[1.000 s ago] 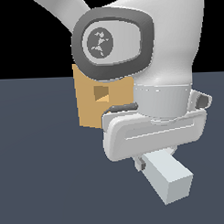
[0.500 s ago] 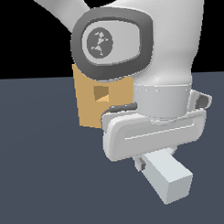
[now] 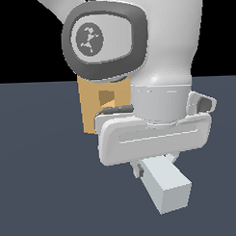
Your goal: Insert the peg into the horizontal hole in a box.
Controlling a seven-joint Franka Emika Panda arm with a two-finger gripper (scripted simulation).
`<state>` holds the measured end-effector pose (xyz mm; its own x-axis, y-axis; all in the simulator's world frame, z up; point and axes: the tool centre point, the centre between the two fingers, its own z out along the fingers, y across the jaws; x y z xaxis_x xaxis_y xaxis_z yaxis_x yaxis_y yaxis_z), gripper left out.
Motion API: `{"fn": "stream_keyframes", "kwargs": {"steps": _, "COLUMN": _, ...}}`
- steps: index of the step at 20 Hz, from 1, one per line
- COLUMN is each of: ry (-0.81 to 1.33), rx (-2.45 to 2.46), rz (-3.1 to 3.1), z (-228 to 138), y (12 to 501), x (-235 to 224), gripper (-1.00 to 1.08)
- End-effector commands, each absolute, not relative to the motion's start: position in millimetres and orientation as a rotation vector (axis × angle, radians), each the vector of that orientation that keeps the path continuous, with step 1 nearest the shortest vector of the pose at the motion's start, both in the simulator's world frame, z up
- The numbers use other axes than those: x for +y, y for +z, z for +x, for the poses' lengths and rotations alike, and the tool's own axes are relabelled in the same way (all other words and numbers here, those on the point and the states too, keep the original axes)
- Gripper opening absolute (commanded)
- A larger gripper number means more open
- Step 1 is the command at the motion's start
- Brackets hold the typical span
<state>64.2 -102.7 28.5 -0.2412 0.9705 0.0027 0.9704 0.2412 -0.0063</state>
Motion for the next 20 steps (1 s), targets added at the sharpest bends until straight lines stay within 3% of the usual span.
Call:
{"fn": "stream_keyframes", "kwargs": {"steps": 1, "ry": 0.000, "rx": -2.449, "rz": -1.966, "z": 59, "y": 36, "x": -103, "gripper": -1.00}}
{"fn": "stream_keyframes", "kwargs": {"steps": 20, "ry": -0.002, "rx": -2.063, "rz": -2.368, "z": -43, "y": 96, "x": -90, "gripper": -1.00}}
